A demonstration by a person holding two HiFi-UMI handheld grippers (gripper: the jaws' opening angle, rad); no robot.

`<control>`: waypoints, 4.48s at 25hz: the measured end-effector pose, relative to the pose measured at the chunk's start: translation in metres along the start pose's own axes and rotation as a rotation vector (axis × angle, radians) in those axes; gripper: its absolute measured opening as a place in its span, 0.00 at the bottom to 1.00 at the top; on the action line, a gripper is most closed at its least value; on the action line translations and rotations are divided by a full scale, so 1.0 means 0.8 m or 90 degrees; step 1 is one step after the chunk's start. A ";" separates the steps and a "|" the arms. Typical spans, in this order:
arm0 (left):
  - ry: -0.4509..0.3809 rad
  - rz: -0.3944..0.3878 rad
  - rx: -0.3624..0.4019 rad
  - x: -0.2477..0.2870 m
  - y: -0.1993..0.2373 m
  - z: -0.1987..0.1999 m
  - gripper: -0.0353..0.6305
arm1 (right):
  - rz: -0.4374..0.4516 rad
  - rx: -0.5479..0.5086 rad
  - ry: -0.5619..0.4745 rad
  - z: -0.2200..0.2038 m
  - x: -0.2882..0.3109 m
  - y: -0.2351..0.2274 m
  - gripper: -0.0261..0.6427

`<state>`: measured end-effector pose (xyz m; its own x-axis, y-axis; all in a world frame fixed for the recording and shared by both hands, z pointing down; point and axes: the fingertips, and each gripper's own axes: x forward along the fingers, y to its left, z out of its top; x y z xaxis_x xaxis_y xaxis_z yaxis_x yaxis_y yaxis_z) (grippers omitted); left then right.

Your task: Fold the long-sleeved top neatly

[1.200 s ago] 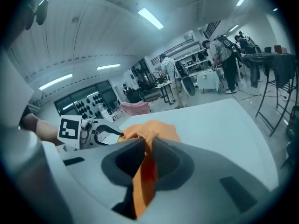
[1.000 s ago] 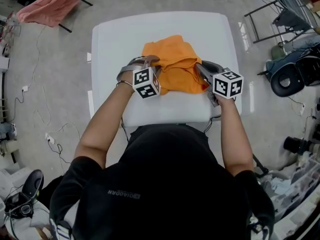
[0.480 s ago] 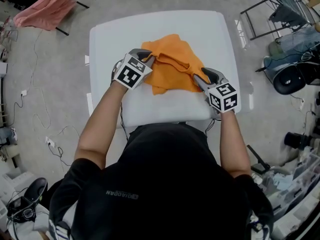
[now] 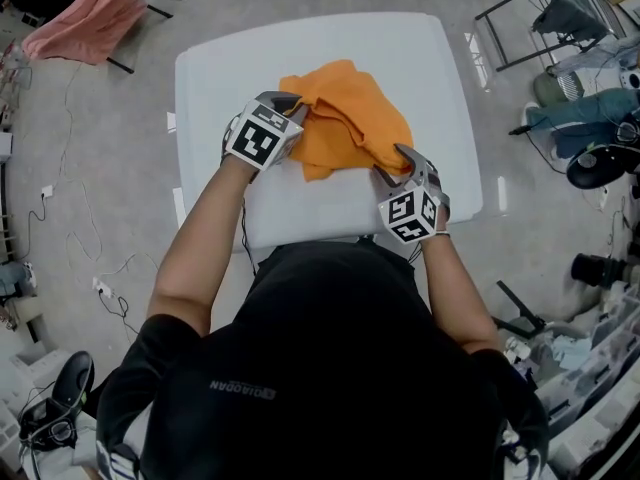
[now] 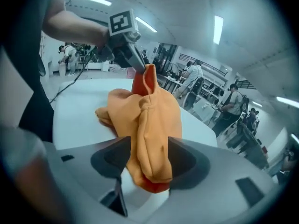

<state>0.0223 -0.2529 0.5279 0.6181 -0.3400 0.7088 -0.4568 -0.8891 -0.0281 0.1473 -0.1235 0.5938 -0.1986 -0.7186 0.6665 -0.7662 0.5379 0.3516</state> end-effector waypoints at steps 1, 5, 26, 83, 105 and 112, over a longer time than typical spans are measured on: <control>-0.004 -0.003 -0.010 -0.002 0.001 0.002 0.09 | -0.010 -0.009 0.009 -0.004 0.005 0.000 0.42; -0.006 -0.003 -0.011 -0.006 0.002 0.002 0.09 | -0.050 -0.031 0.024 -0.019 0.016 -0.014 0.30; 0.058 0.085 0.287 0.026 -0.027 -0.085 0.32 | 0.049 0.523 -0.219 -0.016 -0.042 -0.123 0.07; -0.290 0.365 0.074 -0.400 0.152 0.247 0.08 | -0.107 -0.062 -0.337 0.377 -0.219 -0.325 0.09; -0.277 0.403 0.040 -0.409 0.107 0.239 0.08 | -0.069 -0.085 -0.394 0.372 -0.259 -0.328 0.07; -0.276 0.414 0.011 -0.413 0.067 0.209 0.08 | -0.043 -0.096 -0.409 0.358 -0.278 -0.302 0.07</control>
<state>-0.0995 -0.2398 0.1745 0.4267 -0.8804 0.2070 -0.8050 -0.4741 -0.3568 0.2016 -0.2204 0.1721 -0.5145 -0.8474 0.1310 -0.7048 0.5049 0.4983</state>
